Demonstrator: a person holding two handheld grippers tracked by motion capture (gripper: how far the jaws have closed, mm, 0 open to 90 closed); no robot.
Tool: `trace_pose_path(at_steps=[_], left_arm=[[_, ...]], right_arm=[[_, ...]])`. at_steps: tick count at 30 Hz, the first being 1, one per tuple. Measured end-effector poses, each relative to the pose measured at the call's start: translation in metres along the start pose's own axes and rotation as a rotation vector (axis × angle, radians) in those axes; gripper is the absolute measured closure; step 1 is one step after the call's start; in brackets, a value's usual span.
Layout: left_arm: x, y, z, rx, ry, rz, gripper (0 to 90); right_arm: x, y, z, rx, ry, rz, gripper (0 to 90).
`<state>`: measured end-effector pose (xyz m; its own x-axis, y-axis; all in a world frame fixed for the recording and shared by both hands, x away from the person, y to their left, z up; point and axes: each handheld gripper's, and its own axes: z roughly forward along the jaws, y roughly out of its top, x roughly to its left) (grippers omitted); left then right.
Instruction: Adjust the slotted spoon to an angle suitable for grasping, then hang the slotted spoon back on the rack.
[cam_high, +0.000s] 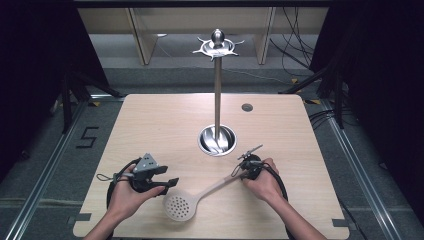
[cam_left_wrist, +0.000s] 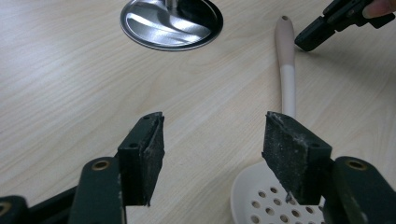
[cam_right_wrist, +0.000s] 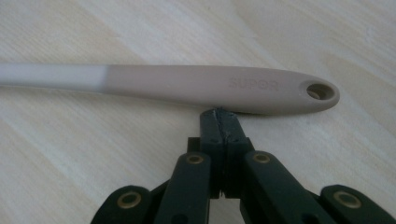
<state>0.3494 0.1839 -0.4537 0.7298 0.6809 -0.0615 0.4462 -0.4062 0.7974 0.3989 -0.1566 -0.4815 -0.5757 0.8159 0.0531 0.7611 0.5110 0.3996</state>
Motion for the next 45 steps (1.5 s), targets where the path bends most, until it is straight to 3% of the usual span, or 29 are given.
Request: trace_pose_path(at_steps=[5,6,10,11,12,15,16,19,20,24,33,36,41,45], left_arm=[[-0.001,0.002,0.002,-0.017,-0.006,-0.013,32.1],[-0.001,0.003,0.002,0.004,-0.011,-0.009,31.4],[-0.002,0.007,0.006,0.025,-0.017,0.021,30.5],[-0.004,0.009,0.008,0.032,-0.022,-0.003,30.6],[-0.004,0.011,0.009,0.044,-0.026,0.024,30.6],[-0.007,0.016,0.013,0.065,-0.033,0.006,31.2],[-0.006,0.019,0.014,0.07,-0.036,0.03,31.3],[-0.006,0.023,0.018,0.09,-0.034,0.038,31.4],[-0.007,0.025,0.019,0.096,-0.036,0.019,31.4],[-0.007,0.031,0.024,0.107,-0.043,0.028,31.3],[-0.012,0.045,0.03,0.08,-0.055,0.037,32.3],[-0.015,0.051,0.032,0.092,-0.062,0.052,33.3],[-0.019,0.059,0.041,0.131,-0.067,0.064,36.2],[-0.023,0.064,0.053,0.212,-0.081,0.094,38.0]], right_arm=[[0.003,0.002,0.0,-0.024,-0.007,0.003,85.1],[0.002,0.001,-0.002,-0.037,-0.009,-0.018,84.1],[0.003,-0.005,-0.013,-0.062,0.004,-0.007,80.6],[0.002,-0.012,-0.023,-0.086,0.007,-0.004,78.0],[0.002,-0.012,-0.023,-0.086,0.007,-0.004,78.0],[-0.004,-0.03,-0.037,-0.117,0.003,-0.002,73.1],[-0.006,-0.035,-0.039,-0.122,-0.001,0.003,72.5],[-0.013,-0.057,-0.047,-0.128,0.006,0.036,69.5],[-0.015,-0.061,-0.048,-0.13,0.005,0.044,68.6],[-0.026,-0.076,-0.053,-0.15,-0.001,0.071,65.9],[-0.03,-0.084,-0.058,-0.175,0.012,0.113,64.3],[-0.029,-0.084,-0.059,-0.183,0.016,0.116,64.1],[-0.03,-0.083,-0.058,-0.178,0.026,0.108,63.4],[-0.031,-0.084,-0.057,-0.177,0.031,0.109,63.0]])
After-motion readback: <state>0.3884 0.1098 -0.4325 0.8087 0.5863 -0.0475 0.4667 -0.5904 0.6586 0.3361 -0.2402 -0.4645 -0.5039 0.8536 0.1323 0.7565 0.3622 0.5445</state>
